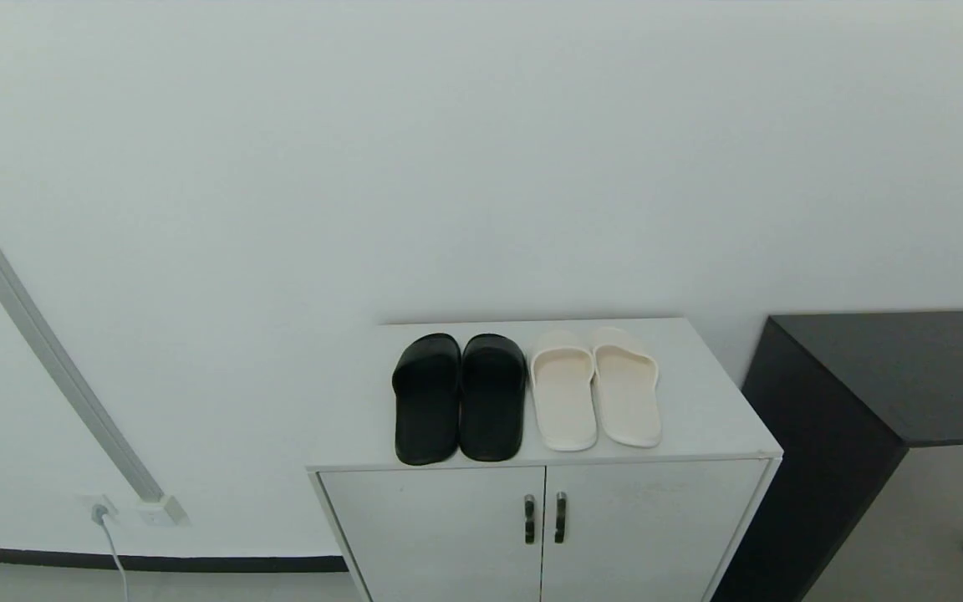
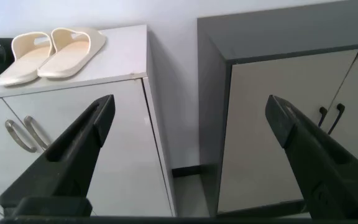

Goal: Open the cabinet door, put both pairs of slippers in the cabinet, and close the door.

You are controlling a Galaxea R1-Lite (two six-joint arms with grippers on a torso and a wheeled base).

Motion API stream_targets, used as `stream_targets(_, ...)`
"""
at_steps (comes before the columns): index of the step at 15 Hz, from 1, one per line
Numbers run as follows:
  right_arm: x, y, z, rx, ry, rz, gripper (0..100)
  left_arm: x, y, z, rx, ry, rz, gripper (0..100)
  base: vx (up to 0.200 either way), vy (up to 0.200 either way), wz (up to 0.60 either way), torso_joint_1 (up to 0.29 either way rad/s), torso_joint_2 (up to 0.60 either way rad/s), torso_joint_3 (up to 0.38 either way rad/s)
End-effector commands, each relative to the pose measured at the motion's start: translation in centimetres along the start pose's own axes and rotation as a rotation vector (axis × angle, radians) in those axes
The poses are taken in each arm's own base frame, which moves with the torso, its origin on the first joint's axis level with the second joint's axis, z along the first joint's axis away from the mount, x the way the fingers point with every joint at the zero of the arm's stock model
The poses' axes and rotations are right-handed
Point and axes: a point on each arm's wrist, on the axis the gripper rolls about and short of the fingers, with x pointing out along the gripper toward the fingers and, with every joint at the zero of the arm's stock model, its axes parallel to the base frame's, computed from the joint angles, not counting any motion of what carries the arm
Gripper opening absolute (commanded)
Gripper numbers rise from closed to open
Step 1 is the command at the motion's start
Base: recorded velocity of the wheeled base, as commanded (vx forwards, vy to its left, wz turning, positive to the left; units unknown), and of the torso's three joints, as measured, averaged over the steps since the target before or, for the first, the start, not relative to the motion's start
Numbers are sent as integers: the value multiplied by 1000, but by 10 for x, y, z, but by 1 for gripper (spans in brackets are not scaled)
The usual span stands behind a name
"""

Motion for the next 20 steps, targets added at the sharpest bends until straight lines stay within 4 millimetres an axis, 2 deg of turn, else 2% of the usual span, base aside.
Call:
stream_targets(1, 0, 0, 0, -2, 0, 3, 100, 0, 0, 0, 0, 1, 1, 0, 0, 0, 0, 0, 0, 0)
stream_targets(3, 0, 0, 1, 3, -6, 3, 100, 0, 0, 0, -1, 1, 1, 0, 0, 0, 0, 0, 0, 0)
stream_targets(4, -4, 0, 21, 27, -75, 8, 100, 0, 0, 0, 0, 1, 1, 0, 0, 0, 0, 0, 0, 0)
stream_targets(5, -8, 1, 60, 130, -100, 48, 100, 0, 0, 0, 0, 2, 1, 0, 0, 0, 0, 0, 0, 0)
stream_targets(6, -1, 1, 61, 151, -23, 80, 100, 0, 0, 0, 0, 1, 1, 0, 0, 0, 0, 0, 0, 0)
stream_targets(7, 9, 2, 53, 98, 104, 111, 100, 0, 0, 0, -1, 1, 1, 0, 0, 0, 0, 0, 0, 0)
stream_targets(8, 14, 3, 44, 73, 161, 126, 100, 0, 0, 0, -1, 1, 1, 0, 0, 0, 0, 0, 0, 0)
stream_targets(10, 35, 8, 44, 65, 285, 190, 100, 0, 0, 0, 0, 1, 1, 0, 0, 0, 0, 0, 0, 0)
stream_targets(13, 103, 27, 62, 52, 384, 244, 100, 0, 0, 0, -3, 1, 1, 0, 0, 0, 0, 0, 0, 0)
stream_targets(14, 112, 33, 62, 46, 385, 270, 100, 0, 0, 0, -3, 1, 1, 0, 0, 0, 0, 0, 0, 0)
stream_targets(15, 136, 48, 63, 39, 389, 310, 100, 0, 0, 0, -4, 1, 1, 0, 0, 0, 0, 0, 0, 0)
stream_targets(16, 164, 72, 61, 34, 389, 313, 100, 0, 0, 0, -4, 1, 1, 0, 0, 0, 0, 0, 0, 0)
stream_targets(18, 191, 111, 59, 47, 363, 330, 100, 0, 0, 0, -4, 1, 1, 0, 0, 0, 0, 0, 0, 0)
stream_targets(20, 211, 139, 61, 45, 334, 334, 100, 0, 0, 0, -3, 1, 1, 0, 0, 0, 0, 0, 0, 0)
